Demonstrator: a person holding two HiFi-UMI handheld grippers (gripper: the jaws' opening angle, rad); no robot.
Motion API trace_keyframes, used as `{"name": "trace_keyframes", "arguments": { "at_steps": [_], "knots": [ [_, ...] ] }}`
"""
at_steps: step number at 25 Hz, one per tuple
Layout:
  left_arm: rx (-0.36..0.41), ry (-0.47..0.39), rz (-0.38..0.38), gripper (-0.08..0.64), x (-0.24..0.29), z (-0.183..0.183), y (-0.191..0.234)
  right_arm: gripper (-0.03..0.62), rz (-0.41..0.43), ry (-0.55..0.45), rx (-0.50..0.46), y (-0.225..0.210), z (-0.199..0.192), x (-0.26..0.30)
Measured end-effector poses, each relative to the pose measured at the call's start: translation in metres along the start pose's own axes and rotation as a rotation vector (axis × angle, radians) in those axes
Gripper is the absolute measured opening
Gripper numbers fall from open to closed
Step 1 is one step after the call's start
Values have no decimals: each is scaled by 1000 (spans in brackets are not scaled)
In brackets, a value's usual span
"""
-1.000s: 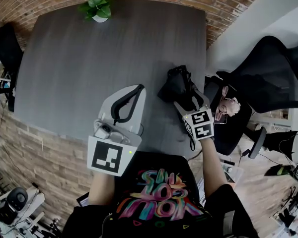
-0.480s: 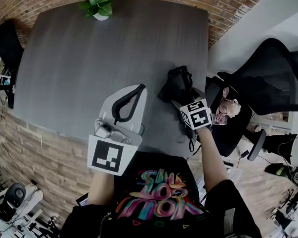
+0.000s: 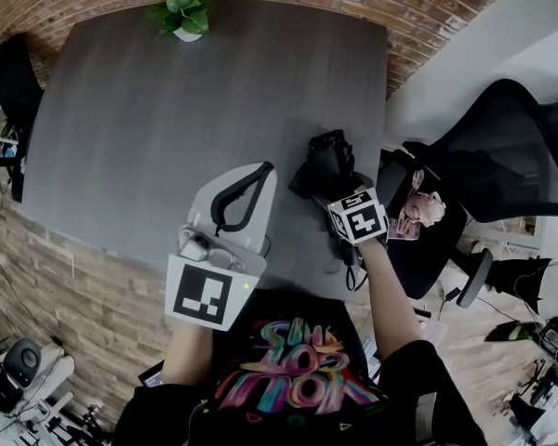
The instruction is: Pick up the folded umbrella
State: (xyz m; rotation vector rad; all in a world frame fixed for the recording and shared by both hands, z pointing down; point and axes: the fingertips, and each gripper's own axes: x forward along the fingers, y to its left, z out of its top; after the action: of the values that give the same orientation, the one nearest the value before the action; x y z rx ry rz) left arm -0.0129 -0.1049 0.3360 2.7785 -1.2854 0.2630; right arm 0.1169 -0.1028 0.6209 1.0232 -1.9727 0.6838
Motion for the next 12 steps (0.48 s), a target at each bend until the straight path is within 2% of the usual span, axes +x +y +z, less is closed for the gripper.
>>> {"name": "trace_keyframes", "arguments": {
  "at_steps": [12],
  "knots": [
    [10,-20,32,2,-8,8,3,273,0,-39,84,-4,0,-4]
  ]
}}
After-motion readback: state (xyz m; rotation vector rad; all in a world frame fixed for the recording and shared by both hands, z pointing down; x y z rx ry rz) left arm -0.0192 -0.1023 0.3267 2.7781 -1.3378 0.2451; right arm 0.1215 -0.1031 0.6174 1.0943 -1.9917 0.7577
